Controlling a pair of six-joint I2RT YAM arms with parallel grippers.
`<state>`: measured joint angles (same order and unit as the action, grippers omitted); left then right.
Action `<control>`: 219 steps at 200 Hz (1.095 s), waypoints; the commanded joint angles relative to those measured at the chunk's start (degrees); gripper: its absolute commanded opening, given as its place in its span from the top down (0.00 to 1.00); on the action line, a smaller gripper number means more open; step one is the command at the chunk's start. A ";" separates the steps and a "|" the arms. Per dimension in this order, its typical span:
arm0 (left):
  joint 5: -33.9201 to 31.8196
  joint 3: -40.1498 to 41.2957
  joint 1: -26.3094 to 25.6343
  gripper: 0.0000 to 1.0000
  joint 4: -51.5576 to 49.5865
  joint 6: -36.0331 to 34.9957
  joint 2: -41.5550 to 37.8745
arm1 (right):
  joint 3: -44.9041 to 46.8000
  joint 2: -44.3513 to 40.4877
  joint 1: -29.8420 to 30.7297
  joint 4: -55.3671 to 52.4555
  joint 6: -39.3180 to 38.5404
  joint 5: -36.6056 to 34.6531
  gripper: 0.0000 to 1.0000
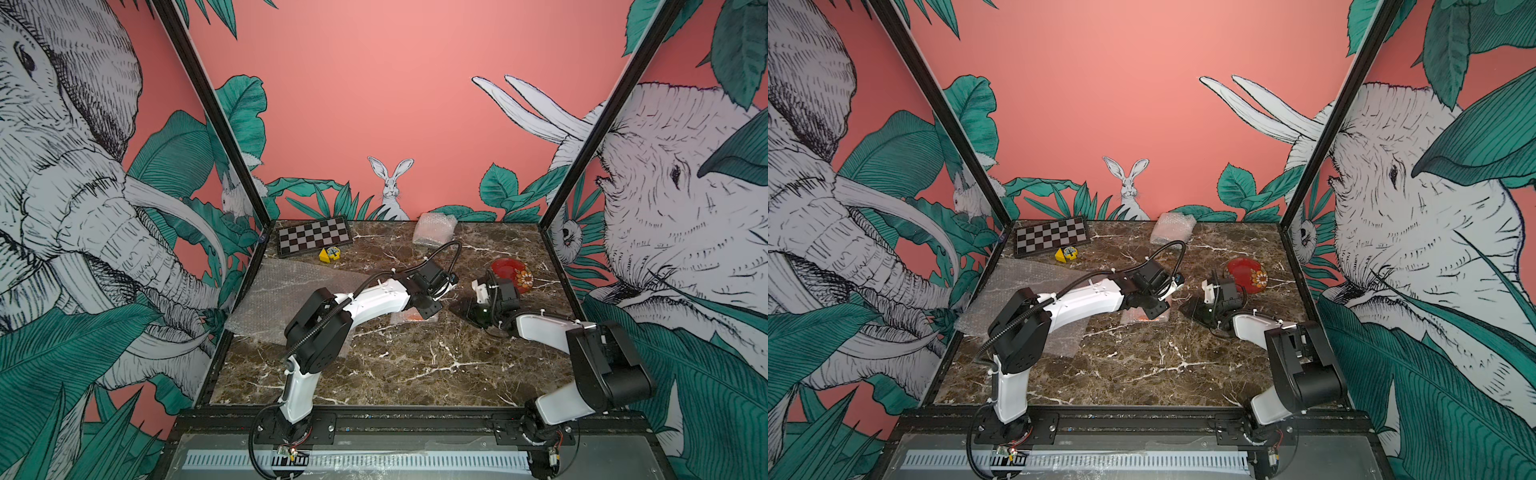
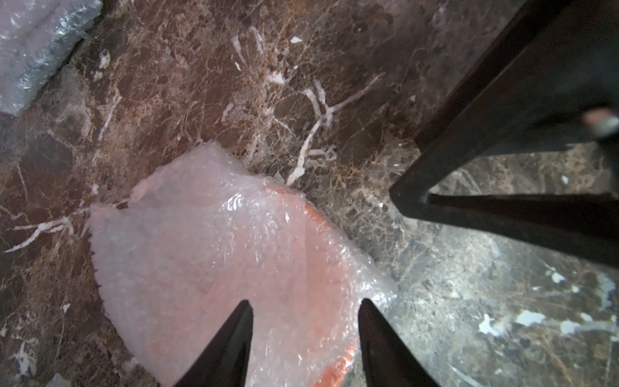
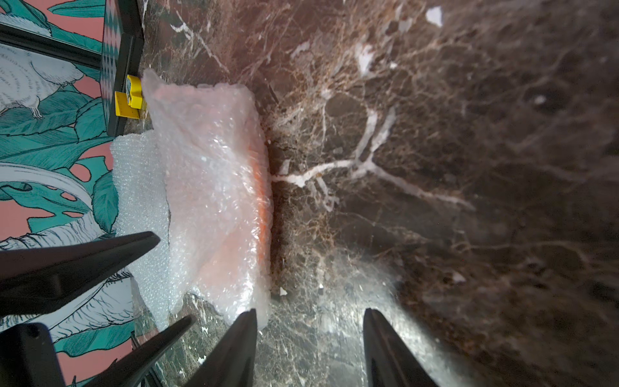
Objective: Unpack dinner plates from bubble wrap
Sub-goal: Unwrap the bubble wrap at the center of the board.
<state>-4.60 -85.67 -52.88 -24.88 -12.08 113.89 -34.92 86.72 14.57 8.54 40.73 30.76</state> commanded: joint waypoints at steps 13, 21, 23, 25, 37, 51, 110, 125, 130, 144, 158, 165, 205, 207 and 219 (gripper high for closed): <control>-2.87 -2.31 -0.64 0.48 0.54 -2.14 1.65 | 0.03 -0.02 -0.16 1.29 0.36 0.96 0.47; -2.78 -2.51 -0.65 0.48 0.75 -2.25 1.93 | 0.02 -0.05 -0.23 1.18 0.32 1.01 0.47; -2.83 -2.49 -0.65 0.47 0.81 -2.27 2.06 | 0.02 -0.06 -0.19 1.21 0.31 1.02 0.47; -2.86 -2.53 -0.64 0.48 0.87 -2.30 2.16 | 0.02 -0.01 -0.16 1.22 0.31 1.04 0.47; -2.98 -2.77 -0.71 0.48 1.03 -2.37 2.79 | -0.06 0.01 -0.22 1.22 0.31 1.14 0.47; -3.84 -3.08 -0.73 0.48 1.37 -2.46 3.64 | -0.06 0.06 -0.24 1.17 0.40 1.25 0.47; -8.27 -3.69 -0.82 0.60 2.85 -2.43 6.08 | -0.06 0.69 -0.24 1.41 0.49 1.76 0.47; -9.15 -3.63 -0.91 0.66 2.93 -2.36 6.17 | -0.15 0.88 -0.19 1.44 0.49 1.93 0.47; -9.30 -3.59 -0.96 0.68 2.91 -2.30 6.10 | -0.15 1.01 -0.20 1.44 0.49 2.00 0.47; -9.35 -3.24 -0.95 0.76 3.30 -1.91 5.76 | -0.15 1.46 -0.19 2.19 0.74 2.39 0.47; -8.84 -2.69 -0.97 0.87 3.82 -1.51 5.32 | -0.15 2.20 -0.19 3.58 1.48 3.09 0.47; -8.49 -2.45 -0.99 0.93 4.08 -1.24 5.05 | -0.28 2.59 -0.22 4.43 1.87 3.44 0.47; -6.84 -0.45 -0.99 1.00 5.34 1.07 2.85 | -1.69 6.43 0.79 8.85 4.21 5.58 0.47; -6.87 -0.29 -0.99 1.00 5.36 1.26 2.73 | -1.83 6.60 0.89 9.02 4.30 5.61 0.47; -6.96 0.37 -0.99 1.00 5.78 2.03 1.94 | -2.63 7.74 1.41 10.00 4.93 6.03 0.47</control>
<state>-12.40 -87.22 -53.58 -20.38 -12.05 120.09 -35.57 92.07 14.87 13.80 43.70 34.85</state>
